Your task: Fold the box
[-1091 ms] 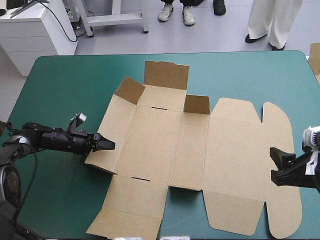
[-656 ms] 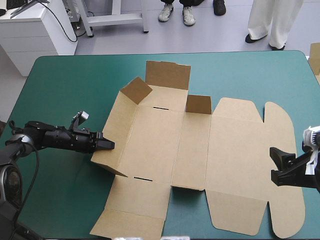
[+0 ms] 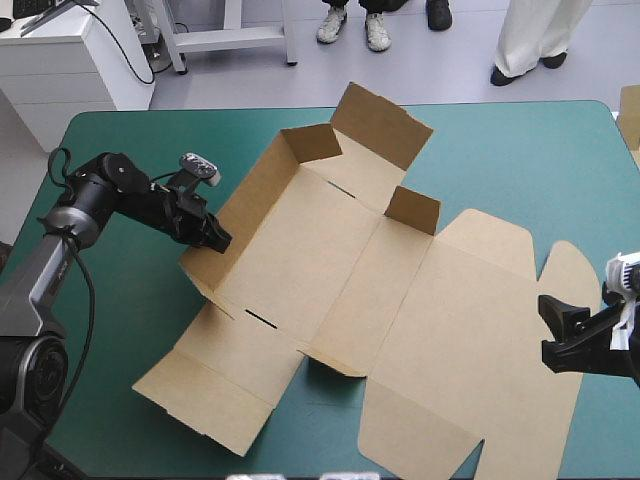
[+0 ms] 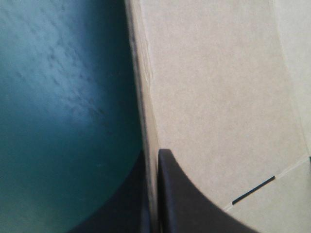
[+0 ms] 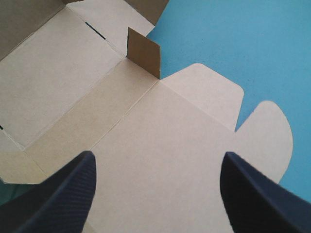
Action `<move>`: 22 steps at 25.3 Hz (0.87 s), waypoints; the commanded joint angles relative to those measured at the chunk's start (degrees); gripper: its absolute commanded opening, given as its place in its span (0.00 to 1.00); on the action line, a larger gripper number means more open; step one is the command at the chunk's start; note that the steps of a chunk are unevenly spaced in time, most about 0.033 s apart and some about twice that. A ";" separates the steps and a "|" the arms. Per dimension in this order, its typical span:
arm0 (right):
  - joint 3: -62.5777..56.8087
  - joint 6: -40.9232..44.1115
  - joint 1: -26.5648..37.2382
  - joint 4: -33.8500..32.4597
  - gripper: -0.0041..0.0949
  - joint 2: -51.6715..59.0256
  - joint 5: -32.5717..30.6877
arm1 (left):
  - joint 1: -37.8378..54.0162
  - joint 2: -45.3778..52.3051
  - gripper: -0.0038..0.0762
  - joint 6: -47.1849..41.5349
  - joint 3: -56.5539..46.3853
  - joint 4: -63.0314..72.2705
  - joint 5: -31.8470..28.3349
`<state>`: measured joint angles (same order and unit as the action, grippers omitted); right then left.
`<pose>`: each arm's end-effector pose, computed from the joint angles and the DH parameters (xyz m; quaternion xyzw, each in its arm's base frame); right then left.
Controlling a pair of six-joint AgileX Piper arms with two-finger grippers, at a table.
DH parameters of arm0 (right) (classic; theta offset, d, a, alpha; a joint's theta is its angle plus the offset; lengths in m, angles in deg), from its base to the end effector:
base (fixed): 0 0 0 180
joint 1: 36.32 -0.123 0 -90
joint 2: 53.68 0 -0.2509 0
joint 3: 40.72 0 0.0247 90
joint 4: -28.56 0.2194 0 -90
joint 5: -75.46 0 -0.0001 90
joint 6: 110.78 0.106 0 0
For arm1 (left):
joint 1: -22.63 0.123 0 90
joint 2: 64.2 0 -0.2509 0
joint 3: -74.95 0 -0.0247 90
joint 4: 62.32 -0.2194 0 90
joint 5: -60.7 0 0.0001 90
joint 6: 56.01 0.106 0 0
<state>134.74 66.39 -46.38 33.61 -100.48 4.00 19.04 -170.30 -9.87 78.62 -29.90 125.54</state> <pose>0.0703 0.0215 0.4050 -0.1061 0.8707 0.0734 0.4745 0.3118 -0.0711 0.2521 0.3197 0.9037 -0.2076 0.1951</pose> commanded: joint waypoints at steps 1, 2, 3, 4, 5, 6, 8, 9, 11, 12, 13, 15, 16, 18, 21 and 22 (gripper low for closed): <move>1.23 -0.05 0.34 0.80 0.70 -0.28 1.15 | -4.64 2.21 0.01 5.33 6.72 -5.41 -3.80; 1.23 -0.05 0.34 0.80 0.70 -0.28 1.15 | -6.62 1.73 0.01 6.81 8.42 -8.02 -5.24; 1.23 -0.05 0.34 1.21 0.70 -0.28 1.15 | -8.48 1.35 0.01 8.81 10.28 -10.84 -6.18; 1.23 -0.05 0.34 1.21 0.70 -0.28 1.15 | -10.45 0.63 0.01 11.27 11.88 -13.69 -7.12; 1.23 -0.05 0.34 1.21 0.70 -0.28 1.15 | -12.43 -0.16 0.01 12.45 13.21 -16.83 -9.31; 1.23 -0.05 0.34 1.21 0.70 -0.28 1.26 | -14.37 -0.81 0.01 12.55 14.44 -20.63 -12.04; 1.23 -0.05 0.34 1.33 0.70 -0.28 1.38 | -16.78 -1.56 0.01 12.55 16.04 -25.16 -16.33; 1.23 -0.05 0.34 1.62 0.70 -0.28 1.52 | -17.61 -1.97 0.01 12.55 16.64 -26.90 -18.13; 1.23 -0.05 0.34 1.86 0.70 -0.28 2.20 | -19.44 -2.71 0.01 12.97 18.24 -30.98 -22.66; 1.23 -0.05 0.34 2.13 0.70 -0.28 2.51 | -20.13 -3.09 0.01 13.05 19.03 -32.42 -24.41; 1.23 -0.05 0.34 2.52 0.70 -0.28 3.10 | -20.67 -3.34 0.01 13.42 19.88 -34.40 -26.32; 1.23 -0.18 0.34 3.05 0.70 -0.28 3.95 | -21.62 -3.75 0.01 15.43 21.04 -36.86 -29.09; 1.23 -0.26 0.34 3.16 0.70 -0.28 4.19 | -21.82 -3.84 0.01 17.11 21.30 -37.09 -30.32; 1.23 -0.26 0.34 3.05 0.70 -0.41 4.34 | -22.41 -3.84 0.01 20.88 21.33 -36.77 -32.37; 1.23 -0.26 0.34 2.45 0.70 -1.70 4.14 | -25.13 -3.43 0.01 25.46 21.33 -37.00 -32.77; 1.23 -0.04 0.34 2.45 0.70 -2.02 4.14 | -26.07 -2.91 0.01 25.03 21.33 -36.99 -32.77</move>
<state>134.74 66.39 -46.38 36.16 -100.97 4.43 -4.66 -177.25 14.18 97.74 -66.76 96.95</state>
